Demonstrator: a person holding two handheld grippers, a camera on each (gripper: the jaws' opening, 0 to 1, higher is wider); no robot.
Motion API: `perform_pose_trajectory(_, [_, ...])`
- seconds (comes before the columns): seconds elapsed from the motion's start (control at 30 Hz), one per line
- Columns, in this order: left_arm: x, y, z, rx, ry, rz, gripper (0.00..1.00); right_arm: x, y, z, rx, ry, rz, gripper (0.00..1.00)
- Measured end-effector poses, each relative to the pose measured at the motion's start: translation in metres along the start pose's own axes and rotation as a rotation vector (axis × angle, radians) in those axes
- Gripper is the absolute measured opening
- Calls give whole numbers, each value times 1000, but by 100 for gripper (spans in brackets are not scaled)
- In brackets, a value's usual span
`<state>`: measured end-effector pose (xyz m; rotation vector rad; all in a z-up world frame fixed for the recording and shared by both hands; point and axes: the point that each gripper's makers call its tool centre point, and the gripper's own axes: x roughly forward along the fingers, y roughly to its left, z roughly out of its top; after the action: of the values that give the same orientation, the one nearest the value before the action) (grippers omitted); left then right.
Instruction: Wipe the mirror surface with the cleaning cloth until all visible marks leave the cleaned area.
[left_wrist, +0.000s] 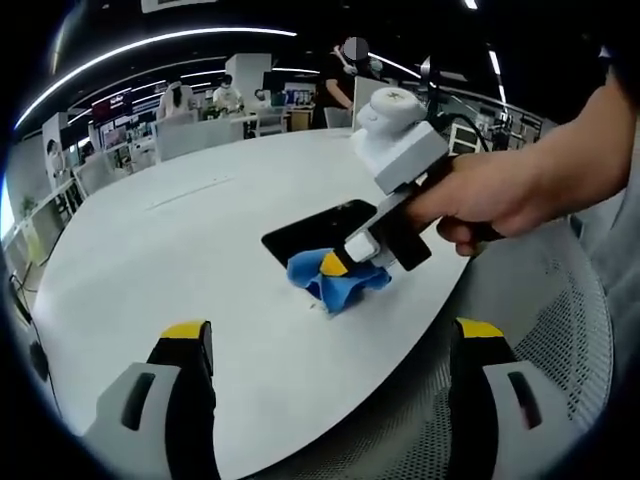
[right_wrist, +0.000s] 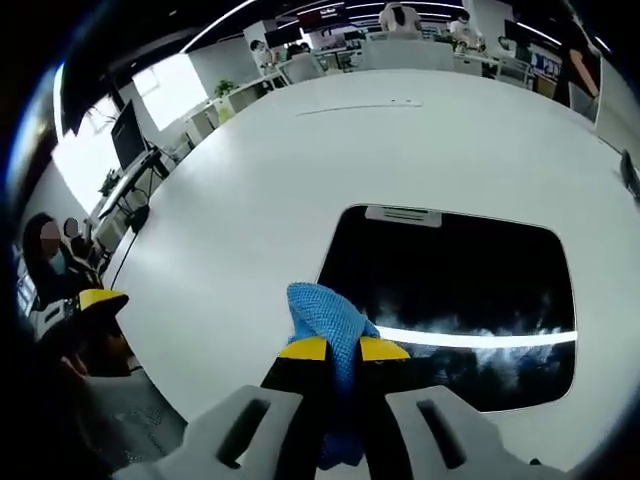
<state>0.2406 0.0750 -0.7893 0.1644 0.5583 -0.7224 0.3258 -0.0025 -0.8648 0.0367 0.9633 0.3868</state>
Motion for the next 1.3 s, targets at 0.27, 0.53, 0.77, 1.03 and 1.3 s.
perform_pose_trajectory(0.27, [0, -2, 2, 15, -10, -4, 99, 4, -1, 6, -23, 3, 5, 4])
perform_pose_trajectory(0.53, [0, -2, 2, -3, -10, -7, 99, 11, -4, 17, -37, -2, 5, 4])
perform_pose_trajectory(0.77, [1, -2, 2, -5, -9, -7, 99, 18, -9, 29, -36, 3, 9, 4])
perform_pose_trajectory(1.03, [0, -1, 2, -11, -12, -5, 98, 27, -14, 42, -56, 6, 12, 4])
perform_pose_trajectory(1.3, [1, 1, 2, -15, -9, -1, 97, 39, -20, 60, -83, -5, 14, 4])
